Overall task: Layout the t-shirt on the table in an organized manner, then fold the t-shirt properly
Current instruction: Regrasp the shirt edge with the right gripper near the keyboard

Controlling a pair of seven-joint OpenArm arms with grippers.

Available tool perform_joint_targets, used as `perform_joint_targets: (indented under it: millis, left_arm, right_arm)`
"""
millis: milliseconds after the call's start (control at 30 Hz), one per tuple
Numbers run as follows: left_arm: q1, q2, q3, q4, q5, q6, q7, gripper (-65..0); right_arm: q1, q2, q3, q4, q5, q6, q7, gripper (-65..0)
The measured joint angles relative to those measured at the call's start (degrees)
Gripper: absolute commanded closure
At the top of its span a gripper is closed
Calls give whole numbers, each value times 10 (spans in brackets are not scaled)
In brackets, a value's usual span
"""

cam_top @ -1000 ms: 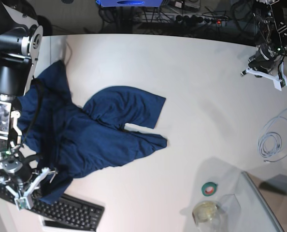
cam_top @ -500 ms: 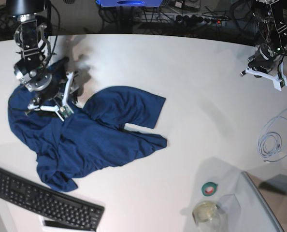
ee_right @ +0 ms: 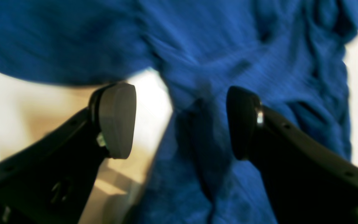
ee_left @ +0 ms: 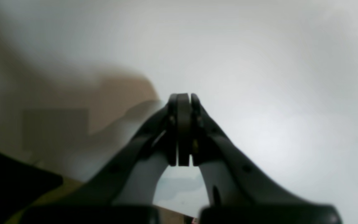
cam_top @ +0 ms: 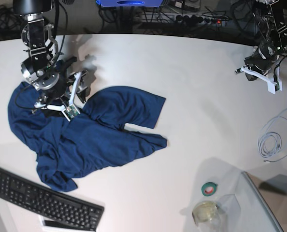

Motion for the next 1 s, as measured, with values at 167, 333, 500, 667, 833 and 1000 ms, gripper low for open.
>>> perform_joint_targets:
  millis: [167,333,500,667,833,1000]
  left_arm:
    - [0,1,0,0,0,-8,0,0]
    - [3,0,0,0,2,-8,0,0]
    - [3,1,0,-1,2,-8,0,0]
    - [3,0,2,-1,2,-8,0,0]
    - [2,-2,85,-1,2,-8,0,0]
    - [-7,-5,216,4,7,-6,-33,0]
  right_arm:
    - [39,-7,5,-45,-3,-2,3,-419]
    - [45,-9,3,-88,-2,-2,-1,-419]
    - [79,-9,5,-129,-2,-3,5,-326]
    - [71,4,7,-129,-2,-2,4,-71]
    - [59,2,7,-83,-4,-3,3,-26]
    - [12,5,6,-4,-6,-2,-5,0]
